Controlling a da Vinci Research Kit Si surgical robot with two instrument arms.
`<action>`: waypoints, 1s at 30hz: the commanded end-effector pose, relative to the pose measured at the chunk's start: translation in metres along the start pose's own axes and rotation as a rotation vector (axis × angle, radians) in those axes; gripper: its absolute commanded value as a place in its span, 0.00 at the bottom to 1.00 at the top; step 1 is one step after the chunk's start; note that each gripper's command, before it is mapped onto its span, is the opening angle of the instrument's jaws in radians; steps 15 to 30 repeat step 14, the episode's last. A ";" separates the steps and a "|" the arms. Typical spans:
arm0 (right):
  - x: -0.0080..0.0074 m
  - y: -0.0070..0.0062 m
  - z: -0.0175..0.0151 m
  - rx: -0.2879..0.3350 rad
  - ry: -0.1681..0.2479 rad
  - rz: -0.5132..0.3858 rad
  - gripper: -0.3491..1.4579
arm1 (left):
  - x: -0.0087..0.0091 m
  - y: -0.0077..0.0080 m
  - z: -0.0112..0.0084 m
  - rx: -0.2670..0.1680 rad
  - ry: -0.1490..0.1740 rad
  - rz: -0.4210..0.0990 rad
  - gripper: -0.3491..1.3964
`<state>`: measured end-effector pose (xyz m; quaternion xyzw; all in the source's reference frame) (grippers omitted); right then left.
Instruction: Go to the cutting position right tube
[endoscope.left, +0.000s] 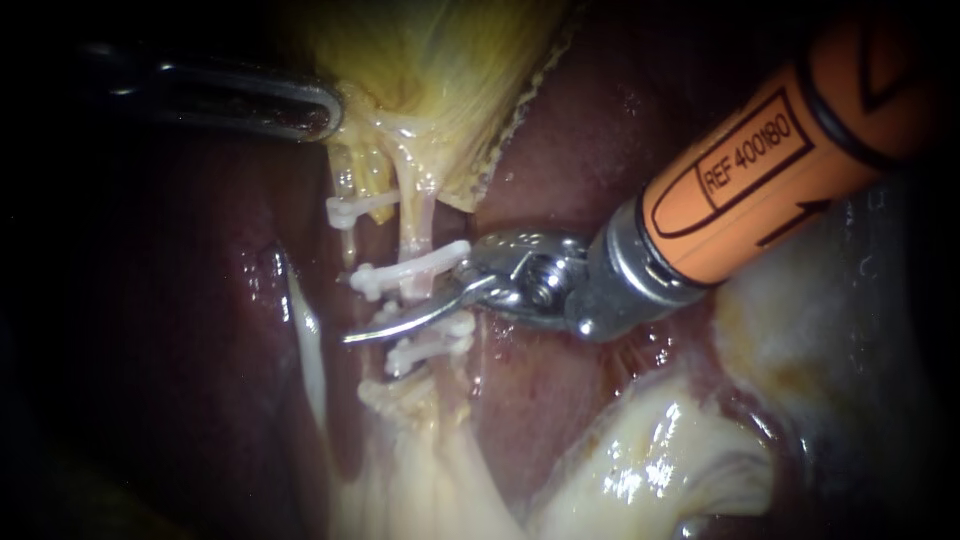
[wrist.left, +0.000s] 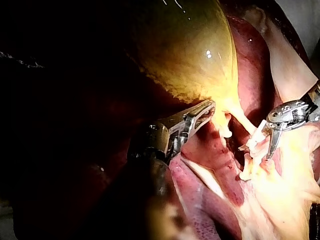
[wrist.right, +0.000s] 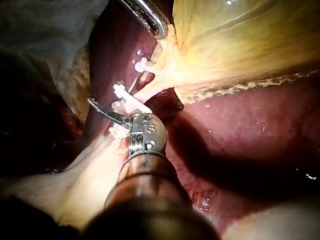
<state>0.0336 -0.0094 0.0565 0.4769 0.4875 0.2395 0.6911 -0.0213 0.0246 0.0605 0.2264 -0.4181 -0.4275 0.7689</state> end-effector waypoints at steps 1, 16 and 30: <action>0.0000 -0.0001 0.0000 0.000 -0.002 0.000 0.99 | 0.0000 0.0000 0.0000 0.001 0.000 0.000 0.00; -0.0001 0.0001 0.0000 0.002 0.000 -0.001 0.99 | 0.0000 0.0000 0.0000 0.001 0.000 0.000 0.00; -0.0001 0.0001 0.0000 0.002 0.000 -0.001 0.99 | 0.0000 0.0000 0.0000 0.001 0.000 0.000 0.00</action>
